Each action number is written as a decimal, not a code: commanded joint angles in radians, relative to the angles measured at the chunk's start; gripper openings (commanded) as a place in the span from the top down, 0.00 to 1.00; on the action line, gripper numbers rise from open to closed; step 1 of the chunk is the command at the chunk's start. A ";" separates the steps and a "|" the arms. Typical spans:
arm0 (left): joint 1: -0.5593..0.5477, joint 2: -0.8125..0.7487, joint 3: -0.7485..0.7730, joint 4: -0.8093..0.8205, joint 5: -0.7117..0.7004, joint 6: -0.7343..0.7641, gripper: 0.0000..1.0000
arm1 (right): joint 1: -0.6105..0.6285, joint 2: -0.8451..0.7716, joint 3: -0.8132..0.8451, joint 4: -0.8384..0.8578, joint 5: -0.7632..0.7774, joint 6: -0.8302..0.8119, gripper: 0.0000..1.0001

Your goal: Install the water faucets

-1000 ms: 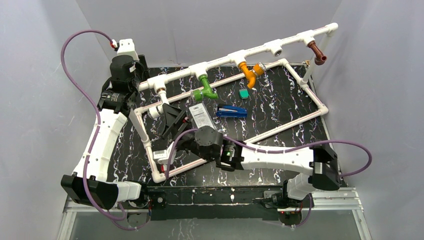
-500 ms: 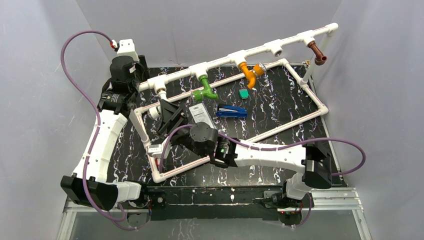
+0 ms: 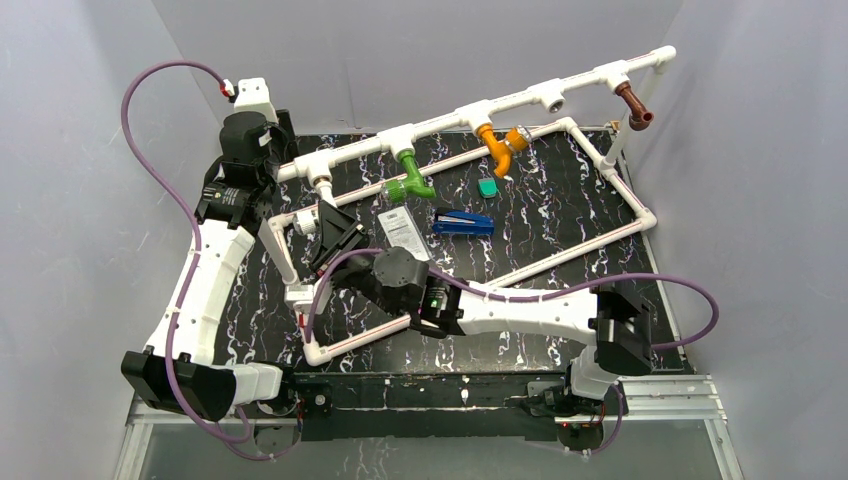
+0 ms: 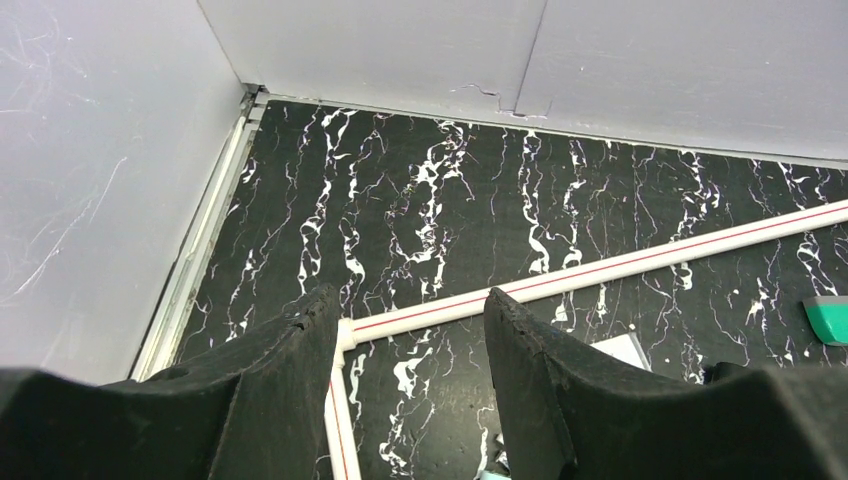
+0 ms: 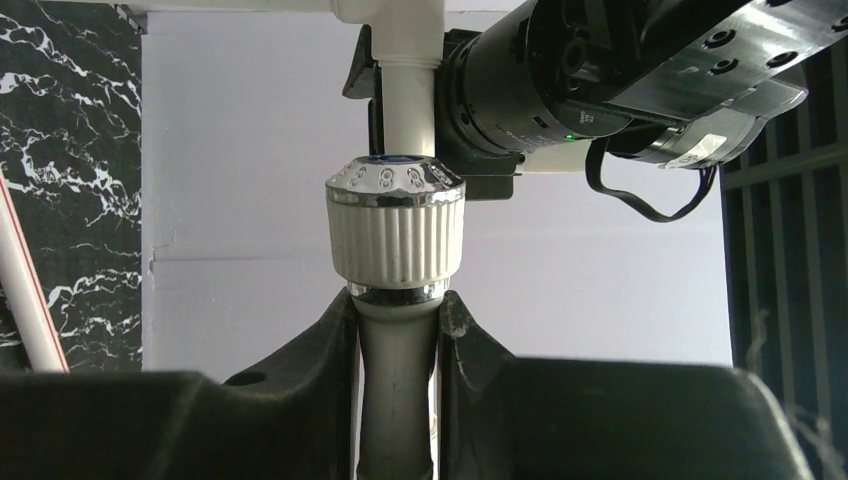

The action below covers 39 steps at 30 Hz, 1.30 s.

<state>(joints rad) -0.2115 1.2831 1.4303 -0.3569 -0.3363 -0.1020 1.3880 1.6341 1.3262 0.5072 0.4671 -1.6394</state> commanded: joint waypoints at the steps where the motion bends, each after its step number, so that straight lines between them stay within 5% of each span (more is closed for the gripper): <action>1: -0.050 0.038 -0.080 -0.225 0.077 -0.022 0.46 | -0.006 0.041 0.047 0.116 0.040 0.058 0.99; 6: -0.049 0.038 -0.080 -0.225 0.078 -0.022 0.46 | -0.005 0.070 0.061 0.195 0.060 0.163 0.99; 26: -0.051 0.047 -0.076 -0.229 0.075 -0.024 0.46 | -0.008 0.128 0.149 0.289 0.244 0.993 0.99; 39: -0.052 0.061 -0.062 -0.238 0.084 -0.030 0.47 | -0.011 0.127 0.065 0.494 0.412 1.481 0.99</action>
<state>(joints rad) -0.2104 1.2942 1.4303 -0.3275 -0.3779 -0.0971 1.4158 1.7256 1.3914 0.8722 0.8349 -0.4168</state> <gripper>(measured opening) 0.538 0.364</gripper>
